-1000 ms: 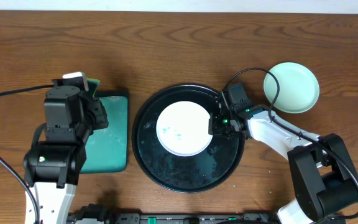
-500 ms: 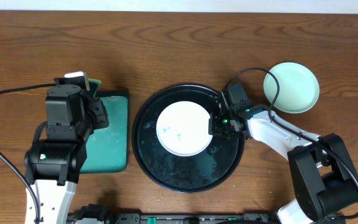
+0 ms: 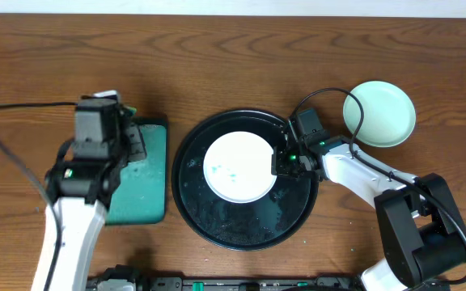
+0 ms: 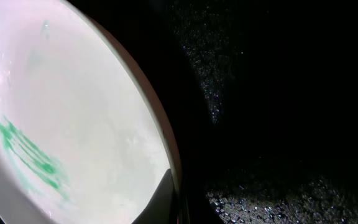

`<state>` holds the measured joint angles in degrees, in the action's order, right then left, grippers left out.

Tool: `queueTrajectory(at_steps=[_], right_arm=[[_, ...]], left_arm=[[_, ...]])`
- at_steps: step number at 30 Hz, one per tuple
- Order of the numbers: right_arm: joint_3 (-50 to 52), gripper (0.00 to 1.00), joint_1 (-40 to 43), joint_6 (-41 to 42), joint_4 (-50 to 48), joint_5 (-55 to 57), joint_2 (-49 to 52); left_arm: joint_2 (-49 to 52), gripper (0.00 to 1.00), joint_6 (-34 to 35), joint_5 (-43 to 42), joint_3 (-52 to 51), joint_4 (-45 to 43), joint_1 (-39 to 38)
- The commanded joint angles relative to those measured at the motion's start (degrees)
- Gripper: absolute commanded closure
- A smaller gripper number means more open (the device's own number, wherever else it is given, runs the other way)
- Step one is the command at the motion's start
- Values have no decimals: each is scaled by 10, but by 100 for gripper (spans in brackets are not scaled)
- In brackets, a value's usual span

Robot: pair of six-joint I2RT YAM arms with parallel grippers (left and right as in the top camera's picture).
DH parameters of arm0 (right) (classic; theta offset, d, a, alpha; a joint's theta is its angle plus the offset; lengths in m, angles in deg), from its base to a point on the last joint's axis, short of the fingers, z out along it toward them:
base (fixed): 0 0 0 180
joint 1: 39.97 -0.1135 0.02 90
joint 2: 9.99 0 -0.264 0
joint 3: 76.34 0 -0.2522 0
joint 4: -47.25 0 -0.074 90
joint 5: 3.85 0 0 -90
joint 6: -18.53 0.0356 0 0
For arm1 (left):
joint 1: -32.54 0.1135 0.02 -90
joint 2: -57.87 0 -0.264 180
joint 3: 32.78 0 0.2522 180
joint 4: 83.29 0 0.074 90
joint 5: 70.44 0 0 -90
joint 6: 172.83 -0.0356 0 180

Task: Clean dirty plates on tray and stack at the side
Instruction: 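Move the sponge over the white plate held by the right gripper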

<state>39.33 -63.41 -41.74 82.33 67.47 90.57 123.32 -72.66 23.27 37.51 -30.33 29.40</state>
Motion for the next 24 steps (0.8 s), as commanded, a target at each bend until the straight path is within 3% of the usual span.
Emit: queueTrajectory(at_steps=[1,7,12,19,24], right_arm=[[8,99,-14,0,-1,32,28],[8,99,-14,0,1,32,28],[8,99,-14,0,2,32,28],[8,99,-14,0,2,32,28],[8,99,-14,0,1,32,28]], left_arm=[[56,93,52,26,-11,9,-2],[170,93,113,27,-11,33,-2],[226,93,115,-23,-11,42,-2],[209,93,115,-58,-11,44,-2],[172,93,107,-129,-11,45,-3]])
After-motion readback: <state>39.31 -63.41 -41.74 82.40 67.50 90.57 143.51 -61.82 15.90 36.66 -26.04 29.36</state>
